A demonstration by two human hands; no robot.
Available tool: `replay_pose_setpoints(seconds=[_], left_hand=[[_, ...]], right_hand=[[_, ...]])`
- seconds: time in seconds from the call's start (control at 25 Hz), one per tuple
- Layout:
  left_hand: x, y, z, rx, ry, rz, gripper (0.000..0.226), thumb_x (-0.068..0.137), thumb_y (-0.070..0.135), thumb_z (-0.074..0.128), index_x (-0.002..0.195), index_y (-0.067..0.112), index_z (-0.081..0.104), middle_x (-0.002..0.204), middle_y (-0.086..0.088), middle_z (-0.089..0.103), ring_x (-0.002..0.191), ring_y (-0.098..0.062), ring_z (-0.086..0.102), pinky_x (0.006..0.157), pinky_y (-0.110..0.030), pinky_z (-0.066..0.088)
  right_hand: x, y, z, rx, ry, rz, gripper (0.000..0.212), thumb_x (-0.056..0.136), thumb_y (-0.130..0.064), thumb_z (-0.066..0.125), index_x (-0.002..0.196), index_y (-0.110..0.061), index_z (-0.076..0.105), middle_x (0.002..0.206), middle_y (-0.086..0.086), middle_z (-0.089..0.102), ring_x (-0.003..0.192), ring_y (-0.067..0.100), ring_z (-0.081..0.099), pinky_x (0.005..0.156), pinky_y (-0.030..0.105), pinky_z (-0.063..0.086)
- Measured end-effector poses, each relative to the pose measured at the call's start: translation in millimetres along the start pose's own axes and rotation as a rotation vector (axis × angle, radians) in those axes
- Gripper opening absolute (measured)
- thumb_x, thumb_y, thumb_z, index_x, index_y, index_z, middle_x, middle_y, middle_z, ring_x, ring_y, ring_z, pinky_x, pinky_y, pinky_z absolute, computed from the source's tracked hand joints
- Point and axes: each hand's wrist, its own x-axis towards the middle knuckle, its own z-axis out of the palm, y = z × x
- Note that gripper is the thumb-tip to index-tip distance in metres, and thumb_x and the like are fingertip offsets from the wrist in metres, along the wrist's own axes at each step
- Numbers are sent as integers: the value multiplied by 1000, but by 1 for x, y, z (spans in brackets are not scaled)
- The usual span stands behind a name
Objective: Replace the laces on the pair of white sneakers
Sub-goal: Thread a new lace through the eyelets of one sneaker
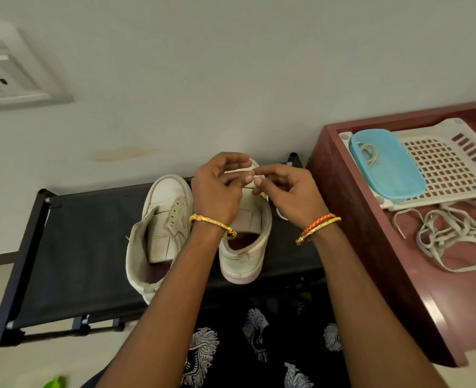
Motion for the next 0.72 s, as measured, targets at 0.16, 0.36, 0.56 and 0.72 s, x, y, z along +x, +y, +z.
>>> replay_pose_setpoints(seconds=[0.16,0.36,0.56,0.72], left_hand=[[2,-12,0,194,-41,4,25,82,0,65,98,20,66,99,6,67,102,-12,64,87,-23,53],[12,-26,1,669,-131,-278,22,74,40,64,96,44,64,127,6,54,129,-21,36,106,-45,32],[21,-20,9,270,-212,-586,31,80,29,64,111,22,66,122,1,60,112,-17,53,92,-28,43],[29,-16,10,112,-72,-700,38,80,23,69,115,9,63,102,-1,62,90,-17,58,75,-28,46]], right_hand=[[3,5,0,-146,156,23,13,86,-15,66,97,-11,73,90,0,71,86,9,65,79,21,52],[5,21,-3,-407,166,129,14,89,-14,61,98,-8,69,102,8,65,90,15,59,76,18,47],[8,25,0,-402,141,121,13,90,-14,60,99,-7,66,103,10,63,91,22,62,82,32,53],[12,24,1,-401,140,118,15,91,-15,59,100,-6,66,104,10,62,90,23,62,81,32,53]])
